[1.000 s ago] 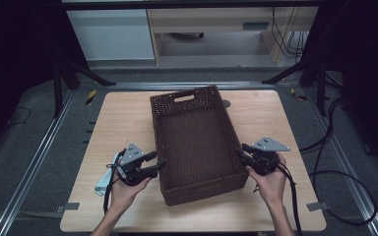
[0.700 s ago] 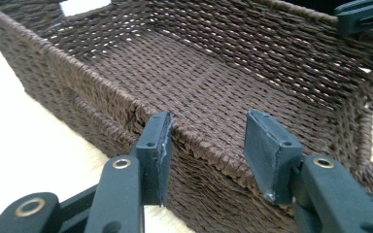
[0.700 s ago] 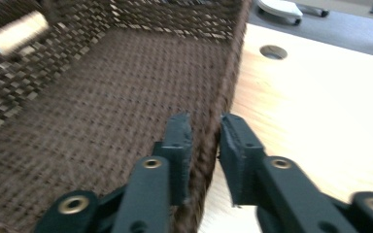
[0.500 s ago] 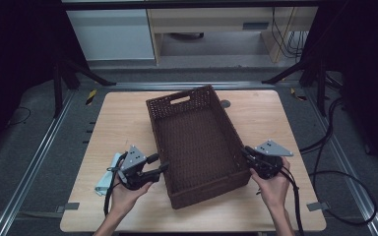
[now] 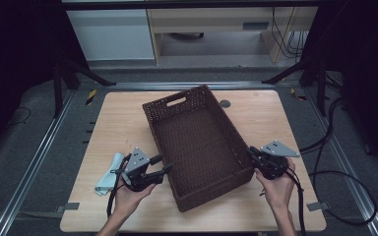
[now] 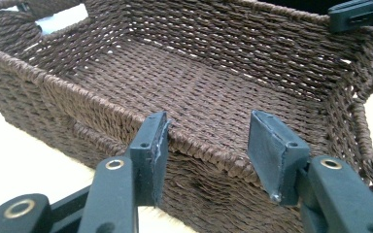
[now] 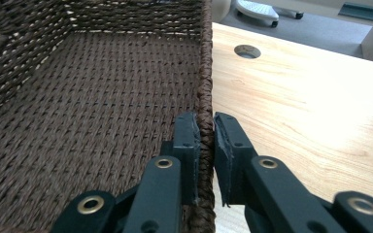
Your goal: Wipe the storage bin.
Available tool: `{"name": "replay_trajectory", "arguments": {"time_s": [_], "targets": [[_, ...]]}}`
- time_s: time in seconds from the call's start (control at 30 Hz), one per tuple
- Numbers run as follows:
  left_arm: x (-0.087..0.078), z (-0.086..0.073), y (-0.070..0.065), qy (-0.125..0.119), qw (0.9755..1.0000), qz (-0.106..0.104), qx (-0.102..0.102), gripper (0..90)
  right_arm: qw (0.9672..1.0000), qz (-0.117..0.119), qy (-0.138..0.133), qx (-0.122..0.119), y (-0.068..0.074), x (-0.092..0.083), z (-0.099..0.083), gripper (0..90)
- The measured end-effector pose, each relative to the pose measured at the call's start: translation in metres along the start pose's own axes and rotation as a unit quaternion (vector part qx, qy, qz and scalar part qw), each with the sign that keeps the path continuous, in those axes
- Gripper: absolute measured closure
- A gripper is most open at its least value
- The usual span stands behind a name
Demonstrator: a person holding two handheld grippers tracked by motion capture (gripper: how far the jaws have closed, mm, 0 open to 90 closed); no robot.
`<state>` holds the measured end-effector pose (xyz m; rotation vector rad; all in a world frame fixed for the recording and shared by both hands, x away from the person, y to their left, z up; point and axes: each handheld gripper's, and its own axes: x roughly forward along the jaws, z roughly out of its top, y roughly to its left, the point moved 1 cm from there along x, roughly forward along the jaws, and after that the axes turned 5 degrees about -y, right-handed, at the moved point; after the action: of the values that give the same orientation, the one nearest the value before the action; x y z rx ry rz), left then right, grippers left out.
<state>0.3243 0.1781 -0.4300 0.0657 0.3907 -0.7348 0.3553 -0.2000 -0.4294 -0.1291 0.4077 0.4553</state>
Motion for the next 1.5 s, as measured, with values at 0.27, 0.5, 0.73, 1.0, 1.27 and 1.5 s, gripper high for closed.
{"name": "replay_trajectory", "arguments": {"time_s": [0.27, 0.5, 0.73, 1.0, 1.27, 1.5], "targets": [[-0.003, 0.006, 0.0, 0.002, 0.9999, -0.014, 0.006, 45.8, 0.9999, -0.015, -0.006, -0.003, -0.007, 0.006, 0.001, 78.4], [-0.015, 0.011, 0.021, -0.013, 0.9997, 0.016, -0.013, 44.9, 0.9999, -0.013, -0.008, 0.005, -0.008, -0.003, 0.0, 81.6], [-0.021, 0.011, 0.044, -0.015, 0.9984, 0.046, -0.03, 43.8, 0.9996, -0.025, -0.007, 0.007, -0.014, 0.005, 0.003, 81.3], [-0.03, 0.016, 0.074, -0.021, 0.9953, 0.088, -0.033, 41.8, 0.9996, -0.026, -0.002, 0.006, -0.017, 0.005, 0.004, 81.2], [-0.023, 0.021, 0.109, -0.023, 0.9916, 0.116, -0.052, 40.7, 0.9991, -0.041, 0.002, 0.005, -0.023, 0.014, 0.008, 76.4], [-0.006, 0.024, 0.135, -0.012, 0.9891, 0.129, -0.07, 39.6, 0.9992, -0.041, 0.0, 0.004, -0.026, 0.014, 0.007, 79.8]]}}
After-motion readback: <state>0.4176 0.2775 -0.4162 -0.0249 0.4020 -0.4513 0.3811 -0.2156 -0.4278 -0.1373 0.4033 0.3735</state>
